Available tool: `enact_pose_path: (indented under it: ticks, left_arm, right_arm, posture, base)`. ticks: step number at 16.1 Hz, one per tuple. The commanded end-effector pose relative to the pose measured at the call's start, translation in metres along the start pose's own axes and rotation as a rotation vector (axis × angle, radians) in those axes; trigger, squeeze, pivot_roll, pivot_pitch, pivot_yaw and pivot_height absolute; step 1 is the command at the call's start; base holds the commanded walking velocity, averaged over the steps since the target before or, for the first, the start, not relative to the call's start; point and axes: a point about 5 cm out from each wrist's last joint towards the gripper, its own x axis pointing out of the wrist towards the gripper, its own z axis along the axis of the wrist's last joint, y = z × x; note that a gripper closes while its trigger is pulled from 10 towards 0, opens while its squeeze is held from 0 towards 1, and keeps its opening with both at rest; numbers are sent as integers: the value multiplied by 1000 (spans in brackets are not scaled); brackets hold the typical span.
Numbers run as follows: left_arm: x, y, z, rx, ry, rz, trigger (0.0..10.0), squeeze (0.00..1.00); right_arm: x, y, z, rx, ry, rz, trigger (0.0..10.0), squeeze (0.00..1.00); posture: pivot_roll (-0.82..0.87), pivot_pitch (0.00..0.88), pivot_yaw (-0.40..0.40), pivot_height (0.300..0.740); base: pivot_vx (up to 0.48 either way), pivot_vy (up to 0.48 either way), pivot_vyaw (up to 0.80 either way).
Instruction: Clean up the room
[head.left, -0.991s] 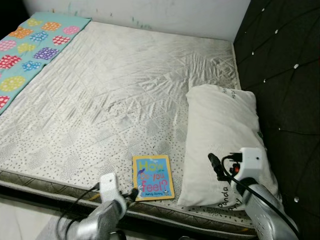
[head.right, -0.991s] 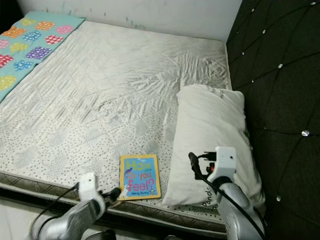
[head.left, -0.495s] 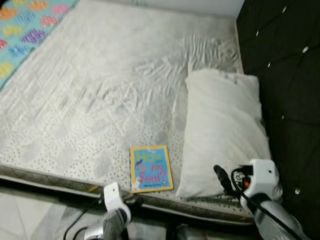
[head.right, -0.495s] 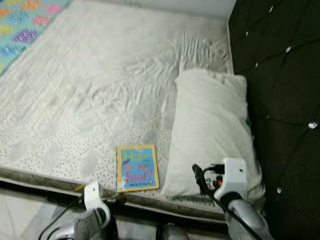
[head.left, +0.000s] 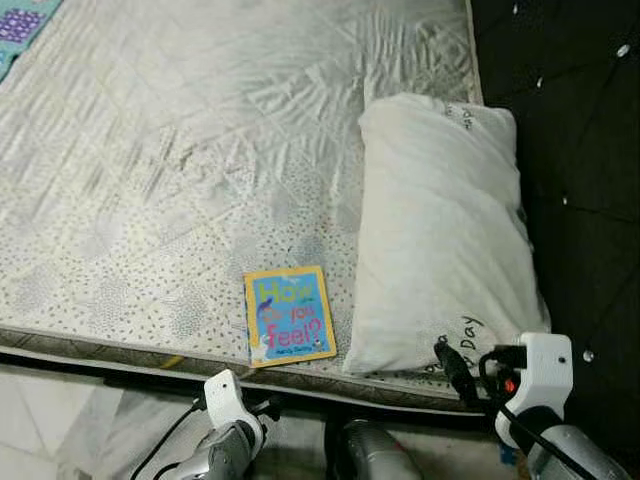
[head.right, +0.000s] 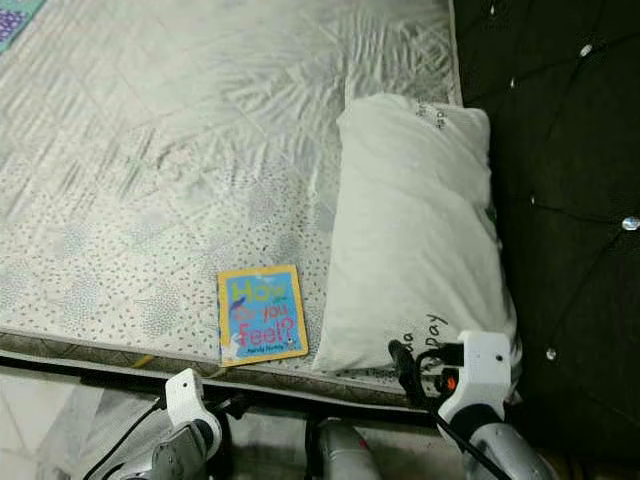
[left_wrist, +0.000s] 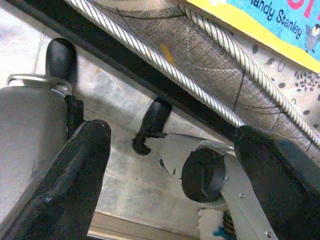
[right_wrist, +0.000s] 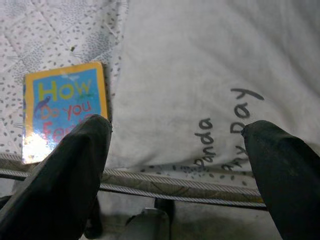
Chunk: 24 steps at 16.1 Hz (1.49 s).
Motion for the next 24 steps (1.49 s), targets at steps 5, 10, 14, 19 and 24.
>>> enact_pose_path:
  ticks: [5, 10, 14, 19, 24]
  left_arm:
    - [-9, -12, 14, 120, -103, -14, 10000, 0]
    - [-44, -33, 66, 245, -331, -92, 10000, 0]
    - [-55, -31, 69, 278, -365, -89, 10000, 0]
    - [-65, -26, 83, 278, -443, -78, 10000, 0]
    - [-64, -24, 80, 281, -431, -72, 10000, 0]
  right_arm:
    - [26, 4, -1, 22, -9, 15, 10000, 0]
    - [75, 6, 1, 33, -35, 14, 10000, 0]
    - [90, 8, 2, 20, -56, 25, 10000, 0]
    - [121, 21, 8, -6, -104, 57, 10000, 0]
    - [125, 20, 7, -10, -130, 64, 10000, 0]
  posture:
    - [-223, 259, -30, 740]
    - [-133, 122, -12, 740]
    - [-83, 42, -15, 740]
    - [-63, 1, -1, 727]
    - [-70, 17, -4, 679]
  base:
    - [0, 0, 0]
    - [0, 0, 0]
    - [0, 0, 0]
    - [0, 0, 0]
    - [0, 0, 0]
